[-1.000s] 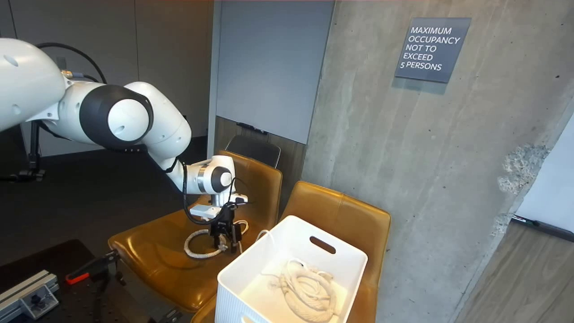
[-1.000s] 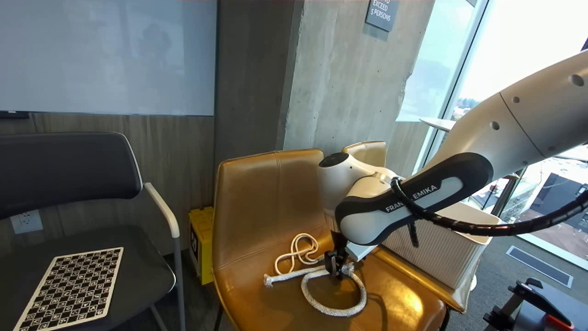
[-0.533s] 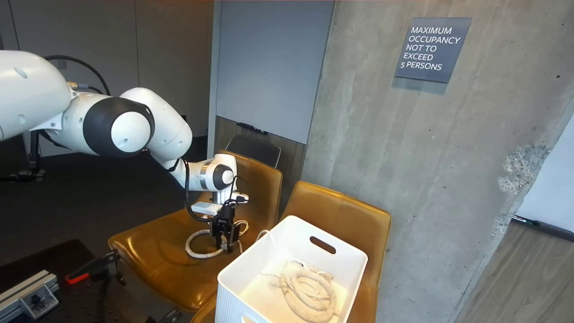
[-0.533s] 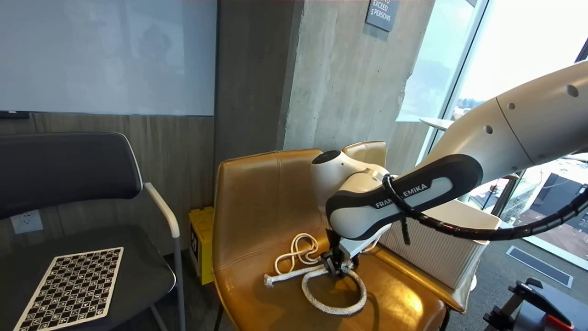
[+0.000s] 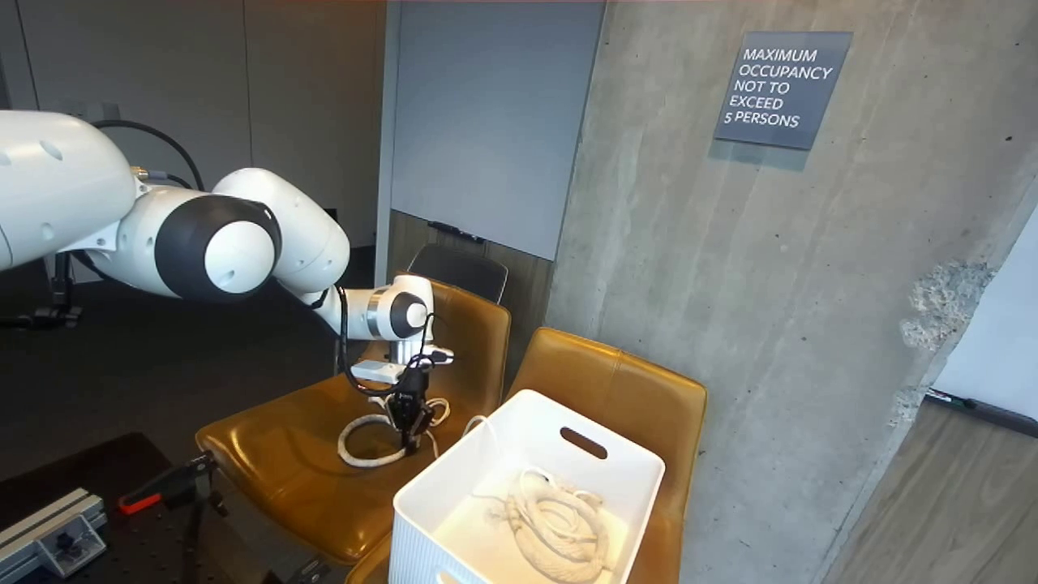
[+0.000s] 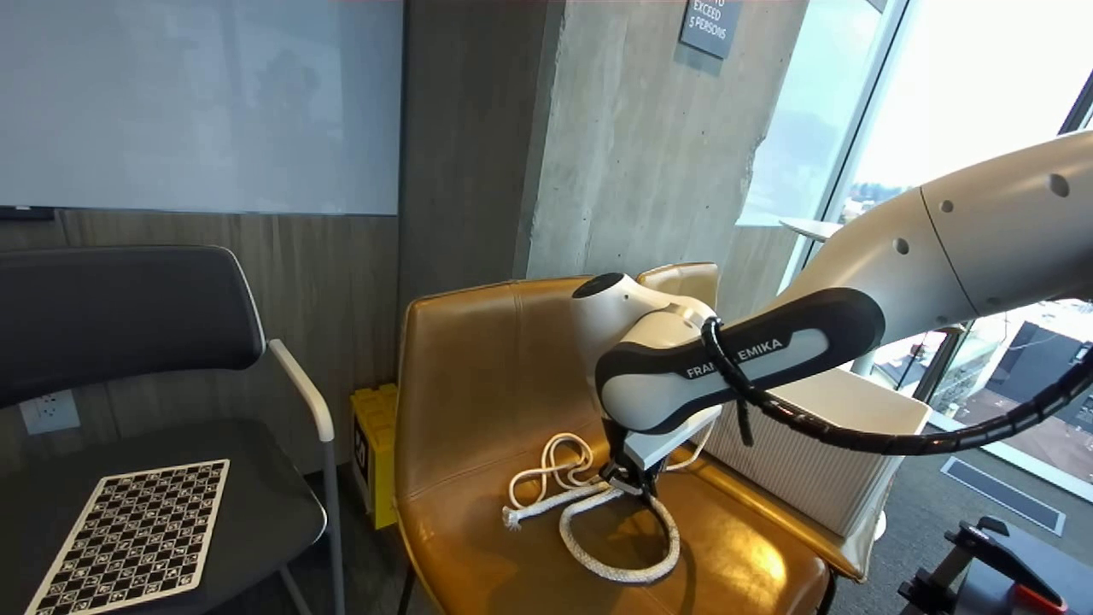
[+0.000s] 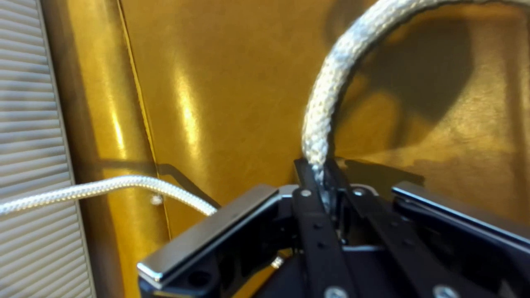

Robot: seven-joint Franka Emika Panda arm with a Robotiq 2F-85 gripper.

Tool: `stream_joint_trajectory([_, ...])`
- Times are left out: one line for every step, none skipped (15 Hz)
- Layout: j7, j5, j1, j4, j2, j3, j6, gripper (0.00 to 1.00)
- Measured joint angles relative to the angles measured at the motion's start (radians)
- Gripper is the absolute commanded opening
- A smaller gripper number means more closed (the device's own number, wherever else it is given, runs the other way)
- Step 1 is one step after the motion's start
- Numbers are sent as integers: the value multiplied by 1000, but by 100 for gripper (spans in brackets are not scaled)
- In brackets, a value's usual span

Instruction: Shift the pieces of rope, one after the other, to the laundry basket

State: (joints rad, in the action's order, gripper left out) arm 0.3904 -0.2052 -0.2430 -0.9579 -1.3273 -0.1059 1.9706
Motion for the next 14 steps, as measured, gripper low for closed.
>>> stream_joint_trajectory([0,0,1,11,-4,0,-9,3])
stream_joint_trajectory([0,-1,1,18,-5,0,-13,3])
stream_joint_trajectory([0,-1,1,25,-5,0,-16,3])
stream_joint_trajectory([0,-1,1,35,-4,0,-18,3])
stream_joint_trajectory([0,-1,0,46,-1,0,-19,3])
stream_joint_trajectory([0,-2,-3,54,8,0,-20,3])
stream_joint_trajectory([0,-2,-8,59,22,0,-21,3])
stream_joint_trajectory([0,-3,-17,61,45,0,-22,3])
stream_joint_trajectory([0,-4,-26,61,71,0,-24,3])
stream_joint_trajectory([0,-4,-38,59,100,0,-25,3])
stream_joint_trajectory([0,-4,-49,57,131,0,-28,3])
stream_joint_trajectory([1,-5,-59,52,164,0,-29,3])
stream_joint_trajectory([1,-6,-68,44,199,-1,-30,3])
stream_joint_trajectory([2,-8,-74,34,234,-3,-30,3])
